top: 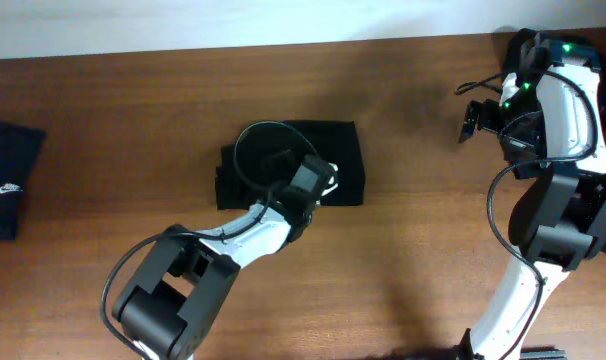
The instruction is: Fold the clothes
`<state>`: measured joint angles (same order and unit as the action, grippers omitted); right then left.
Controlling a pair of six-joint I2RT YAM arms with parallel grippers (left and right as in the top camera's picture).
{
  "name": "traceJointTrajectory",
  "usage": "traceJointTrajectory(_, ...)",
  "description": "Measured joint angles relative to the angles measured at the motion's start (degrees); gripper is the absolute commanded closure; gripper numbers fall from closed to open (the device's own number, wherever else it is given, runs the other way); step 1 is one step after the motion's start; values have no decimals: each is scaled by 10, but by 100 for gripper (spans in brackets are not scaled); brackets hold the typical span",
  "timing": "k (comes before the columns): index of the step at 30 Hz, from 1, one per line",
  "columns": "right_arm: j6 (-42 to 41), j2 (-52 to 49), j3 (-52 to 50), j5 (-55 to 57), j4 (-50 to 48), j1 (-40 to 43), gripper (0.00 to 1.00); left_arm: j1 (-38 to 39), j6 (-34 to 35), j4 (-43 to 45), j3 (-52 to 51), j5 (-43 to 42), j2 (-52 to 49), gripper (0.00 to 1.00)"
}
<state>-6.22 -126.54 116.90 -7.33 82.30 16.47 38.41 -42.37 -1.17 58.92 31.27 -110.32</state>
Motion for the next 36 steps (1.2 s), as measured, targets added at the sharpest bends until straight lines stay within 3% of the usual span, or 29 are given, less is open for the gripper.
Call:
traceJointTrajectory(8, 0, 0, 0, 0, 0, 0, 1, -26, -29, 13, 0, -18, -6, 11)
traceJointTrajectory(11, 0, 0, 0, 0, 0, 0, 1, -28, -33, 10, 0, -22, -12, 44)
traceJointTrajectory(13, 0, 0, 0, 0, 0, 0, 1, -28, -37, 7, 0, -28, -18, 57)
traceJointTrajectory(15, 0, 0, 0, 0, 0, 0, 1, -28, -42, 8, -2, -29, -22, 59)
traceJointTrajectory(18, 0, 0, 0, 0, 0, 0, 1, -26, -48, 10, -2, -24, -24, 50)
traceJointTrajectory(19, 0, 0, 0, 0, 0, 0, 1, -24, -48, 11, -1, -19, -24, 56)
traceJointTrajectory(21, 0, 0, 0, 0, 0, 0, 1, -20, -45, 10, -1, -9, -26, 100)
traceJointTrajectory(28, 0, 0, 0, 0, 0, 0, 1, 13, -66, -21, 12, 61, -47, 100)
traceJointTrajectory(36, 0, 0, 0, 0, 0, 0, 2, 23, -76, -115, 65, 59, -48, 100)
